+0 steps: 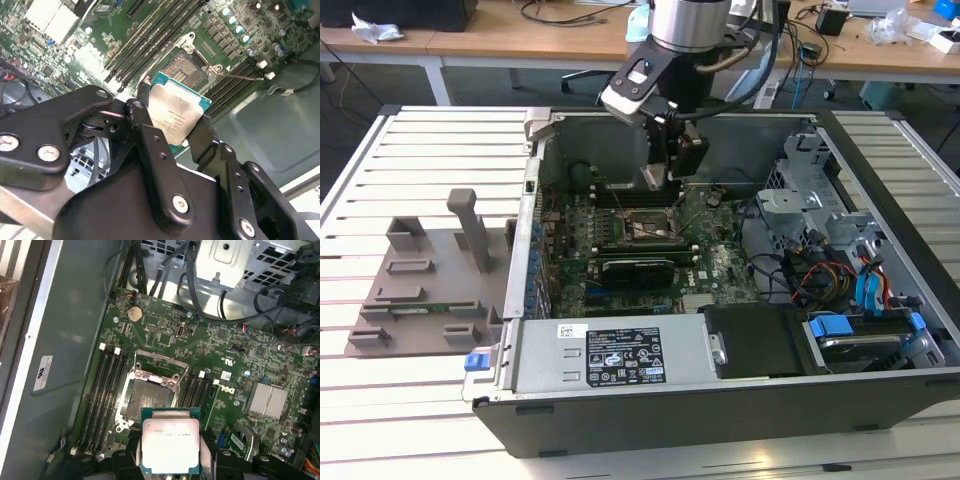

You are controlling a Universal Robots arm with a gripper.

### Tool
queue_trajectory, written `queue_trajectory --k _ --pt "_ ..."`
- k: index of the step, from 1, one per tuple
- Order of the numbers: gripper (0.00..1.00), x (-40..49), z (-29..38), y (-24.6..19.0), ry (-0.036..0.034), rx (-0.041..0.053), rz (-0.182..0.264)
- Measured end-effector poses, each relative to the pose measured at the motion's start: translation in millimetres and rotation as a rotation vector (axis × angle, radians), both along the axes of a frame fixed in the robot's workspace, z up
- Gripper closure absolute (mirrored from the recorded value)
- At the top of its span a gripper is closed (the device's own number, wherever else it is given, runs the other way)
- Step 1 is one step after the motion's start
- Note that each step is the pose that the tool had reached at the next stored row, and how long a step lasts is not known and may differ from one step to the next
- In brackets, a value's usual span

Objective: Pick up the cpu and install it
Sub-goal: 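Place the cpu into insertion slot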

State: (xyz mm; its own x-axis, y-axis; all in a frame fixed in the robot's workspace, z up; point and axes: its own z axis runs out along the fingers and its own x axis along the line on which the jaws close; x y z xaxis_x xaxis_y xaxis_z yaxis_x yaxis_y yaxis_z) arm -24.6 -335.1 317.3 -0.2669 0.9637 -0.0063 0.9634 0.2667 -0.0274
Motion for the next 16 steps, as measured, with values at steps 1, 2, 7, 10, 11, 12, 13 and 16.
queue_trajectory --k 1,2,7,10,11,12,13,16 --pt "0.45 0.0 -0.2 0.0 0.0000 0.0001 -0.047" --pt "0.45 0.0 -0.3 0.0 0.0000 0.0000 -0.076" --pt "0.45 0.0 -0.5 0.0 0.0000 0.0001 -0.166" --pt "0.45 0.0 -0.7 0.0 -0.0001 0.0001 -0.222" --pt "0.45 0.0 -0.7 0.0 0.0000 0.0001 -0.240" --pt "0.45 0.0 -0.7 0.0 0.0000 0.0000 -0.241" --pt "0.45 0.0 -0.7 0.0 0.0000 0.0001 -0.241" --pt "0.45 0.0 -0.7 0.0 0.0000 0.0001 -0.241"
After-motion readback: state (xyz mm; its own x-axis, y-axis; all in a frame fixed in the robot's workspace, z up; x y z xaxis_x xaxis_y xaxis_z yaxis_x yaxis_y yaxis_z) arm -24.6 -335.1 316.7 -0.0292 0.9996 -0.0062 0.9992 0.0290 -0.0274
